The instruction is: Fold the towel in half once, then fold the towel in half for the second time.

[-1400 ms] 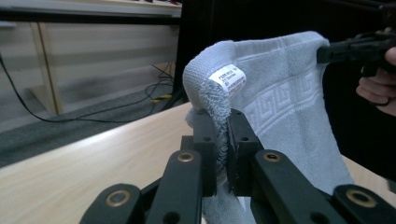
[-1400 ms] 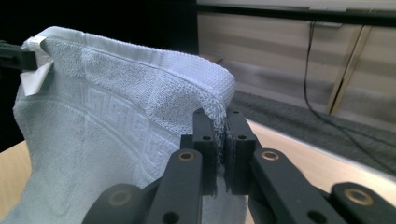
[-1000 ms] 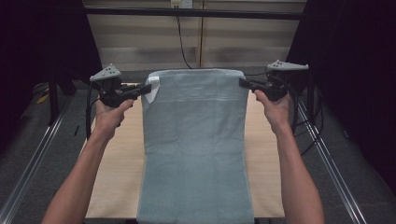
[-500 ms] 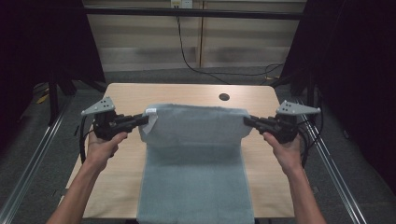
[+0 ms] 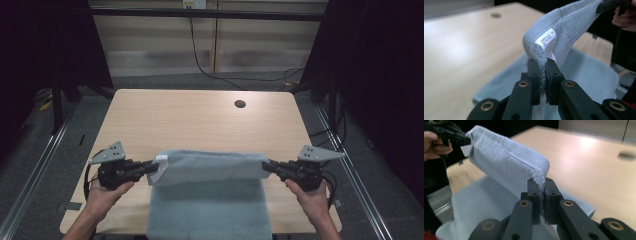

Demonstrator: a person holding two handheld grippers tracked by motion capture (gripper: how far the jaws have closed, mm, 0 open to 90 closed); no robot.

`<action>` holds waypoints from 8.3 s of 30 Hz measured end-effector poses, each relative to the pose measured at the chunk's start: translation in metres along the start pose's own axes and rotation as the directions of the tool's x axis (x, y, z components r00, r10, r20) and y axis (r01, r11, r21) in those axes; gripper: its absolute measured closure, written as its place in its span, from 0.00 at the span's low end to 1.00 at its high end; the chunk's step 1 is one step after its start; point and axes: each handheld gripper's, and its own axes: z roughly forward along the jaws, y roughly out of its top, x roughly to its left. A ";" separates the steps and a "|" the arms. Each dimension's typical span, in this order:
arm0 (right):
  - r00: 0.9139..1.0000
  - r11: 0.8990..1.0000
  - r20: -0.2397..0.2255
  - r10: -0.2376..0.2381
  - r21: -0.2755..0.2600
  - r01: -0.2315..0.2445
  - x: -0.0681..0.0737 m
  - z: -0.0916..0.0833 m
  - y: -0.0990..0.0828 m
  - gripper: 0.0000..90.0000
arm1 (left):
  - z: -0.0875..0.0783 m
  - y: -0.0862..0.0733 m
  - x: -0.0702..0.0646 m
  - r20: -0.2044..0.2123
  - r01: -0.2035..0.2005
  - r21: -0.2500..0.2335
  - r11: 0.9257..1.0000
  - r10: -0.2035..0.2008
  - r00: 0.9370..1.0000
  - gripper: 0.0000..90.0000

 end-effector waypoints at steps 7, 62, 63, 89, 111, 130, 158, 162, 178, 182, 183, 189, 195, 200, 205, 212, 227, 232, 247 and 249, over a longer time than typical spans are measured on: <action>0.998 0.988 -0.013 0.060 0.144 -0.057 -0.001 0.023 -0.050 0.95 | 0.023 -0.039 0.001 -0.001 0.051 0.147 0.988 -0.051 0.999 0.94; 0.965 0.948 0.231 0.124 0.259 -0.184 -0.120 0.150 -0.011 0.95 | 0.136 0.009 0.142 -0.222 0.192 0.177 0.965 -0.151 0.963 0.92; 0.964 0.949 0.243 0.109 0.264 -0.174 -0.121 0.153 -0.008 0.95 | 0.138 0.012 0.143 -0.234 0.188 0.180 0.965 -0.144 0.961 0.92; 0.962 0.985 0.243 0.128 0.082 -0.151 -0.127 0.132 0.034 0.95 | 0.111 0.054 0.133 -0.239 0.168 0.005 0.986 -0.162 0.957 0.93; 0.980 0.991 0.194 0.046 -0.133 -0.020 -0.092 0.061 0.104 0.95 | 0.041 0.119 0.082 -0.168 -0.020 -0.191 0.981 -0.012 0.986 0.93; 0.994 0.990 0.104 -0.042 -0.131 0.055 -0.040 0.012 0.083 0.95 | -0.002 0.080 0.032 -0.065 -0.032 -0.243 0.970 0.016 0.998 0.93; 0.999 0.994 -0.027 0.023 0.107 -0.020 0.021 0.004 -0.067 0.88 | 0.003 -0.065 -0.021 0.050 0.014 0.019 1.000 -0.015 0.999 0.88; 0.998 0.993 -0.057 0.040 0.110 -0.033 0.030 -0.004 -0.081 0.81 | -0.006 -0.072 -0.030 0.075 0.001 0.016 1.000 -0.003 0.997 0.85; 0.996 0.997 -0.077 0.051 0.057 -0.047 0.015 0.004 -0.067 0.67 | 0.003 -0.047 -0.003 0.034 0.044 -0.034 0.998 -0.043 0.999 0.65; 0.997 0.996 -0.067 0.039 0.081 -0.033 0.002 0.028 -0.054 0.66 | 0.019 -0.037 0.013 0.014 0.051 -0.008 0.999 -0.051 0.999 0.62; 0.998 0.996 -0.054 0.032 0.081 -0.027 -0.001 0.035 -0.049 0.66 | 0.022 -0.035 0.016 0.007 0.056 -0.003 0.998 -0.056 0.998 0.62; 0.999 0.996 -0.045 0.030 0.085 -0.026 -0.023 0.069 -0.025 0.64 | 0.046 -0.019 0.041 -0.046 0.085 0.032 0.996 -0.084 0.995 0.58; 0.999 0.996 -0.026 0.038 0.086 -0.036 -0.041 0.096 -0.006 0.62 | 0.069 -0.009 0.070 -0.099 0.132 0.055 0.990 -0.126 0.987 0.59; 0.999 0.990 0.011 0.036 0.136 -0.037 -0.054 0.121 0.001 0.60 | 0.087 -0.003 0.082 -0.165 0.103 0.063 0.993 -0.091 0.982 0.61; 0.996 0.974 0.086 0.026 0.222 -0.045 -0.062 0.146 -0.011 0.55 | 0.105 -0.006 0.085 -0.165 0.104 0.122 0.987 -0.083 0.983 0.61; 0.996 0.962 0.092 0.020 0.270 -0.044 -0.060 0.153 -0.024 0.54 | 0.107 -0.019 0.088 -0.166 0.089 0.171 0.981 -0.061 0.984 0.63; 0.999 0.954 0.037 0.000 0.301 -0.011 -0.034 0.128 -0.041 0.54 | 0.083 -0.040 0.056 -0.097 0.073 0.182 0.981 -0.056 0.994 0.66; 1.000 0.952 0.011 0.000 0.305 -0.003 -0.026 0.120 -0.046 0.54 | 0.077 -0.045 0.047 -0.082 0.077 0.186 0.980 -0.063 0.995 0.66; 1.000 0.937 -0.006 -0.013 0.348 0.014 0.006 0.097 -0.059 0.54 | 0.058 -0.056 0.019 -0.029 0.072 0.219 0.973 -0.067 0.997 0.61; 1.000 0.938 -0.011 -0.001 0.348 0.005 0.009 0.094 -0.060 0.54 | 0.054 -0.055 0.017 -0.018 0.071 0.209 0.975 -0.069 0.997 0.61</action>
